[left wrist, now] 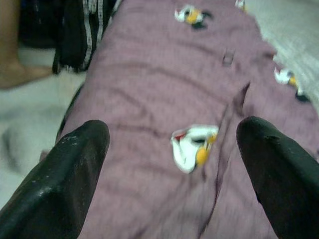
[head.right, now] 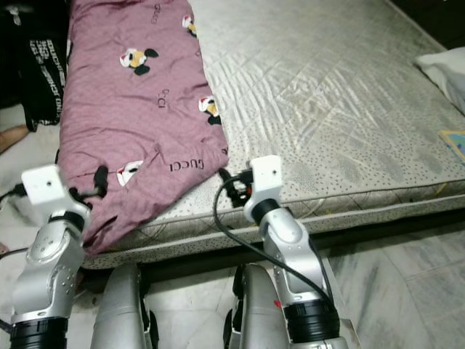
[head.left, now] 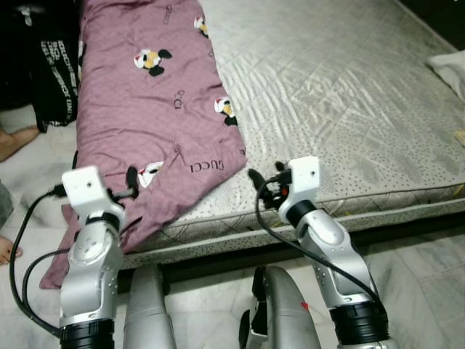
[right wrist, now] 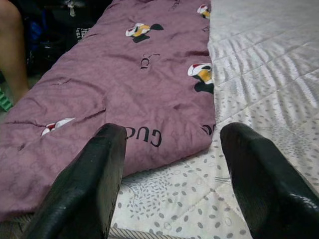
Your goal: Clean up the room
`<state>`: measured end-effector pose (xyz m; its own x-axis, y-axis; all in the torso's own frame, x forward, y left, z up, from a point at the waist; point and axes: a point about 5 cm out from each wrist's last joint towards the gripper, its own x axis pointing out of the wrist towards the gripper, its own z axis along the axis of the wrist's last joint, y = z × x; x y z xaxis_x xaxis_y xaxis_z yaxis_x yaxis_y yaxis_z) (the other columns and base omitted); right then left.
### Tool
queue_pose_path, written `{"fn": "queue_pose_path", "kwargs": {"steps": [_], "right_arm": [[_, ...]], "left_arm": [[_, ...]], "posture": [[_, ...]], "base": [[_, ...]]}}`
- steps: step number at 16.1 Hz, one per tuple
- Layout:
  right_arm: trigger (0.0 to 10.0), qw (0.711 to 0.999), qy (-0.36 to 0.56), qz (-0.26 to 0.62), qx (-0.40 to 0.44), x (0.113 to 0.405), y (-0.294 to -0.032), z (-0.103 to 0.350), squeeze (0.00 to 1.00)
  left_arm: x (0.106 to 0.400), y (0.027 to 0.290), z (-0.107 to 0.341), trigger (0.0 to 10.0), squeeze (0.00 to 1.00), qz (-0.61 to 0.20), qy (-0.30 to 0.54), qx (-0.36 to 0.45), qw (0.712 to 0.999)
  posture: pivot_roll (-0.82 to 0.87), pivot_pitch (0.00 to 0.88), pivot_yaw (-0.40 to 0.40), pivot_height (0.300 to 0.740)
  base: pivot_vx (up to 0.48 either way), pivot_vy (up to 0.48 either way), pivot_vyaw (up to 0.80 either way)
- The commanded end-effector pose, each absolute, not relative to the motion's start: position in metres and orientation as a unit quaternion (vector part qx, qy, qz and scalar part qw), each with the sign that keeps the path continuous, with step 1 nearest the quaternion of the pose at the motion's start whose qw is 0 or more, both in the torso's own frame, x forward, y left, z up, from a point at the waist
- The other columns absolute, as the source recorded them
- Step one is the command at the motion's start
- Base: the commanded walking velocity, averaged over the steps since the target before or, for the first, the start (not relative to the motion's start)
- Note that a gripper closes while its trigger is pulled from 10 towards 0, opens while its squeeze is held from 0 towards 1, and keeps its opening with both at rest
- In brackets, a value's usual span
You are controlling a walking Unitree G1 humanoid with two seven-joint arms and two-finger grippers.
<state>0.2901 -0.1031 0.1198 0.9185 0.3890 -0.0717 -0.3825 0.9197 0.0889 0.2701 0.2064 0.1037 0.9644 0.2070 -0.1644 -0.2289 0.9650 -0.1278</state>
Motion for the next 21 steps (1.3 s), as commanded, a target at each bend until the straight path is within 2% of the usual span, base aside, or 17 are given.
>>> {"fn": "queue_pose_path", "kwargs": {"steps": [1, 5, 8, 12, 14, 16, 18, 21], "right_arm": [[10.0, 0.980, 0.033, 0.194, 0.042, 0.290, -0.108, 0.123, 0.00], [10.0, 0.980, 0.031, 0.191, 0.041, 0.288, -0.109, 0.126, 0.00], [10.0, 0.981, 0.031, 0.186, 0.034, 0.285, -0.114, 0.127, 0.00], [10.0, 0.987, 0.048, 0.155, 0.015, 0.275, -0.141, 0.125, 0.00], [10.0, 0.987, 0.050, 0.150, 0.011, 0.274, -0.144, 0.125, 0.00], [10.0, 0.987, 0.054, 0.150, 0.006, 0.271, -0.145, 0.125, 0.00], [10.0, 0.987, 0.059, 0.149, 0.003, 0.271, -0.146, 0.124, 0.00], [10.0, 0.987, 0.061, 0.151, 0.001, 0.272, -0.146, 0.124, 0.00]], "left_arm": [[0.274, 0.205, 0.097, 10.0, 0.00, 0.106, 0.099, -0.084, 0.986], [0.284, 0.214, 0.083, 10.0, 0.00, 0.110, 0.140, -0.088, 0.980], [0.291, 0.219, 0.079, 10.0, 0.00, 0.109, 0.148, -0.085, 0.979], [0.312, 0.223, 0.078, 10.0, 0.00, 0.092, 0.153, -0.065, 0.982], [0.320, 0.213, 0.080, 10.0, 0.00, 0.061, 0.155, -0.036, 0.985], [0.327, 0.189, 0.081, 10.0, 0.00, -0.021, 0.153, 0.034, 0.987], [0.320, 0.156, 0.070, 10.0, 0.00, -0.137, 0.159, 0.127, 0.969], [0.306, 0.131, 0.061, 10.0, 0.00, -0.213, 0.154, 0.174, 0.949]], "posture": [[-0.08, 0.129, -0.097, 0.564], [-0.10, 0.135, -0.090, 0.514], [-0.11, 0.141, -0.086, 0.509], [-0.15, 0.154, -0.091, 0.509], [-0.17, 0.154, -0.092, 0.509], [-0.18, 0.152, -0.093, 0.509], [-0.18, 0.150, -0.097, 0.509], [-0.17, 0.146, -0.101, 0.509]], "base": [[0.000, 0.000, 0.00], [0.000, 0.000, 0.00], [0.000, 0.000, 0.00], [0.000, 0.000, 0.00], [0.000, 0.000, 0.00], [0.000, 0.000, 0.00], [0.000, 0.000, 0.00], [0.000, 0.000, 0.00]]}}
